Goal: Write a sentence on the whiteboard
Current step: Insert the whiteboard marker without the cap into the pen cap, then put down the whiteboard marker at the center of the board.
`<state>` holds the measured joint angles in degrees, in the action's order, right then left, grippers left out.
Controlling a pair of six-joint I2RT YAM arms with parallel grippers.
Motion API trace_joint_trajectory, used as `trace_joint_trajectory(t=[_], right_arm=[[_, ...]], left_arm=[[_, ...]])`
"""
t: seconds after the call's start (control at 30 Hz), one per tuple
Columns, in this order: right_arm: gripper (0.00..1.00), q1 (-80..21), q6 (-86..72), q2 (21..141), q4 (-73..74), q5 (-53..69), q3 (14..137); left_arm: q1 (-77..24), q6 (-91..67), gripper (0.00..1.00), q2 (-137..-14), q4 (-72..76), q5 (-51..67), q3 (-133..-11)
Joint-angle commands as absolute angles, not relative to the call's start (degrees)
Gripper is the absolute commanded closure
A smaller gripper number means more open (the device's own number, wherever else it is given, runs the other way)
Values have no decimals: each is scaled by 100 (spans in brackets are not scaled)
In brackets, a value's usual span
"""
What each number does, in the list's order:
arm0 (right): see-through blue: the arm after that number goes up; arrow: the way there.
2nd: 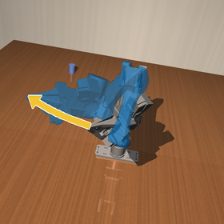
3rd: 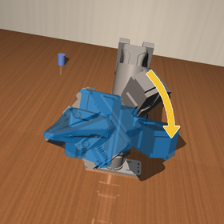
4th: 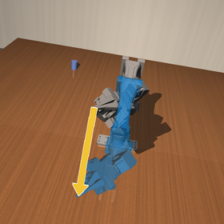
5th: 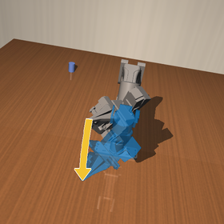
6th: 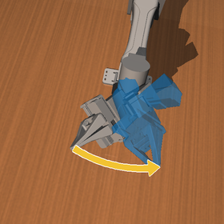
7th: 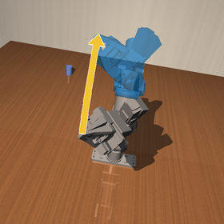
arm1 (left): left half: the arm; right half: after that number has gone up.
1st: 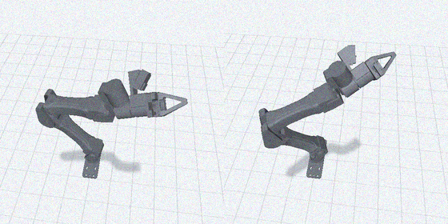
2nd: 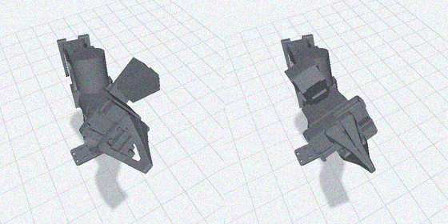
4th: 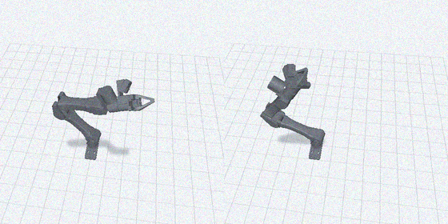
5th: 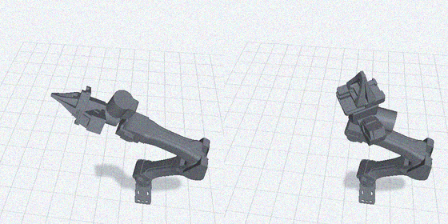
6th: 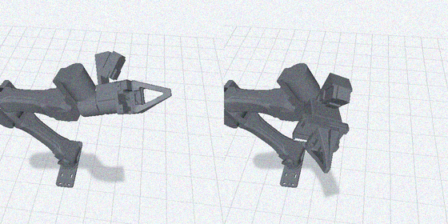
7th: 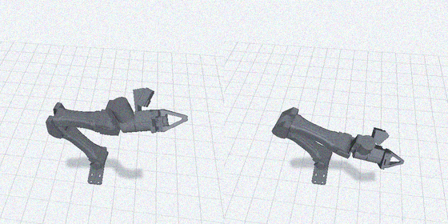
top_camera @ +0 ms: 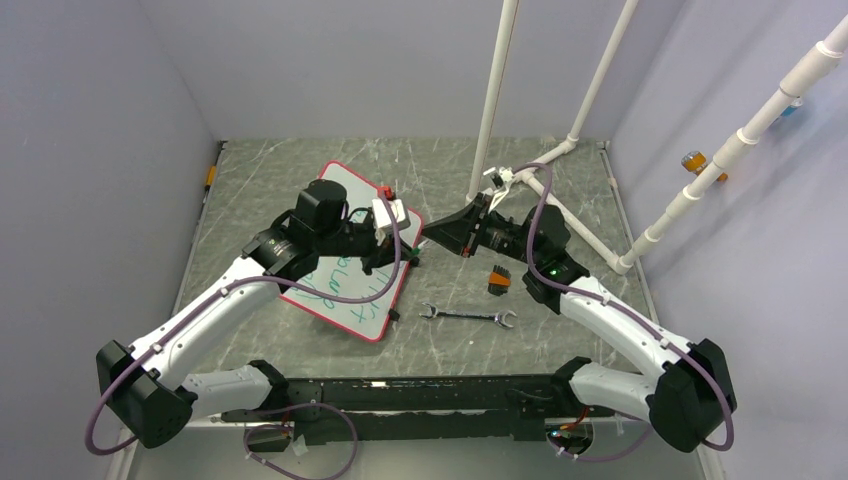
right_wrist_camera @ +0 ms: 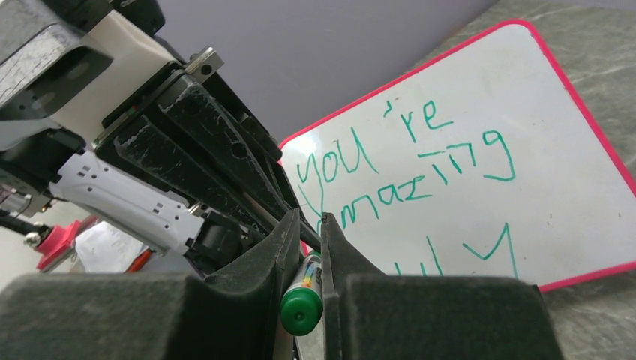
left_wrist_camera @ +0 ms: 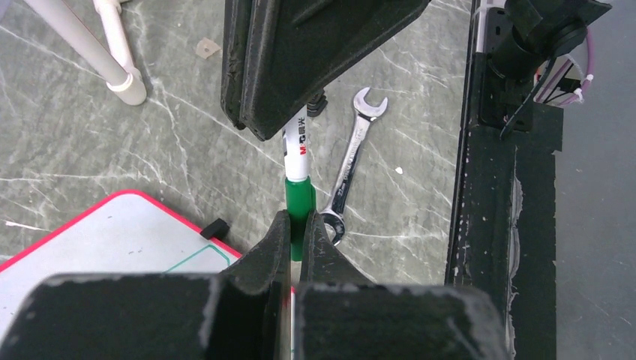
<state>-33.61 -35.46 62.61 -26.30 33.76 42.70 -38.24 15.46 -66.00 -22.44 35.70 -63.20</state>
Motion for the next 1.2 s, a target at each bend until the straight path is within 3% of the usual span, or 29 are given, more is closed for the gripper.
trace_joint_trajectory(t=[0.0, 0.63, 0.87, 0.97, 1.17], right_arm=[[100, -3445, -3479, 6547, -3474, 4009, 4005], [100, -3731, -3251, 7058, -4572, 5193, 3799], [100, -3743, -2848, 6809, -3592, 4505, 3957], [100, -3735, -2552, 6708, -2950, 4112, 4071], [100, -3731, -2385, 6538, -1923, 2833, 4209]], left_arm=[[-3920, 1480, 100, -6550, -1599, 4553, -6508], [-3710, 1131, 100, -6455, -1182, 5703, -6394], [-3710, 1429, 100, -6573, -1521, 5240, -6484], [-3716, 1555, 93, -6517, -1552, 4829, -6417], [-3713, 1575, 62, -6557, -1626, 3886, -6419]])
